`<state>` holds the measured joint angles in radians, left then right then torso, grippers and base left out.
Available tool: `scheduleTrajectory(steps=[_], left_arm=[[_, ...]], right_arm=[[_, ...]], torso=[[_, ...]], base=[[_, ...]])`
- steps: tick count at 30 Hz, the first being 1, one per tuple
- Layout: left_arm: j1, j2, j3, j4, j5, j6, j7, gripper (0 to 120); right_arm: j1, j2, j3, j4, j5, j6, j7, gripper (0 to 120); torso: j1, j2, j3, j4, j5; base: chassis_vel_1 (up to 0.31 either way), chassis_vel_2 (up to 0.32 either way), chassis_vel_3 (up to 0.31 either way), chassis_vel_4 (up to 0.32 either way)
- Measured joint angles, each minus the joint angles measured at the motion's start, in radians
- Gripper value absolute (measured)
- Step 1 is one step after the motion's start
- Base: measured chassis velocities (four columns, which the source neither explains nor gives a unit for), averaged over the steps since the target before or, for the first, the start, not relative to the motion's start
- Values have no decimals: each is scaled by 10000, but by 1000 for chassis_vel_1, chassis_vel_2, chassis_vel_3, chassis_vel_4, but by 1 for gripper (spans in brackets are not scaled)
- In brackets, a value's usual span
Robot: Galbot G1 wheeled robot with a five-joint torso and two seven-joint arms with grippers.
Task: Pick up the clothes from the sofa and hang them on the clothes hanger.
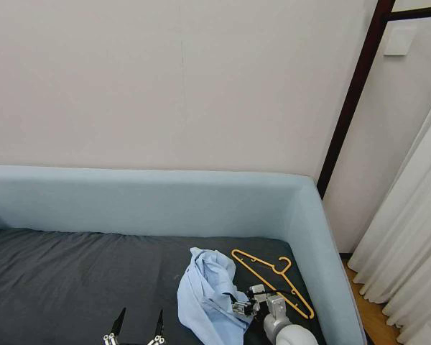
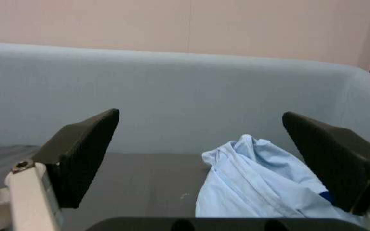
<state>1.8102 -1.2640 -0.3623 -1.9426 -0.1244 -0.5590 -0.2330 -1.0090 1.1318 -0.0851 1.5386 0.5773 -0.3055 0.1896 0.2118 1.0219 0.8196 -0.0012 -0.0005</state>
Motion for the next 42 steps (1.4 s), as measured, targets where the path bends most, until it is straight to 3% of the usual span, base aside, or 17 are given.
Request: scheduleTrajectory(steps=[10, 14, 21, 24, 31, 42], left_arm=[[-31, 20, 54, 32, 2, 0, 0, 100], [-37, 6, 79, 32, 6, 0, 12, 100], [-39, -7, 81, 31, 11, -1, 16, 100], [-36, -9, 66, 26, 12, -1, 16, 100], [-27, 44, 60, 24, 12, -5, 16, 100], [-109, 790, -95, -301, -321, -4, 15, 100]], right_arm=[[110, 261, -174, -317, -203, 283, -199, 60], [89, 241, -171, -99, -83, 312, -149, 40], [73, 157, -240, 94, -45, 345, -163, 20], [94, 135, -318, 93, -68, 355, -180, 5], [140, 112, -316, 161, -69, 468, -196, 0], [1332, -849, -313, 2874, 1566, -286, 1154, 0]], torso=[[1, 0, 0, 1, 0], [1, 0, -1, 1, 0], [1, 0, 0, 0, -1], [1, 0, 0, 0, 0], [1, -1, 0, 0, 0], [1, -1, 0, -1, 0]], base=[[0, 0, 0, 0], [0, 0, 0, 0], [0, 0, 0, 0], [0, 0, 0, 0], [0, 0, 0, 0], [0, 0, 0, 0]])
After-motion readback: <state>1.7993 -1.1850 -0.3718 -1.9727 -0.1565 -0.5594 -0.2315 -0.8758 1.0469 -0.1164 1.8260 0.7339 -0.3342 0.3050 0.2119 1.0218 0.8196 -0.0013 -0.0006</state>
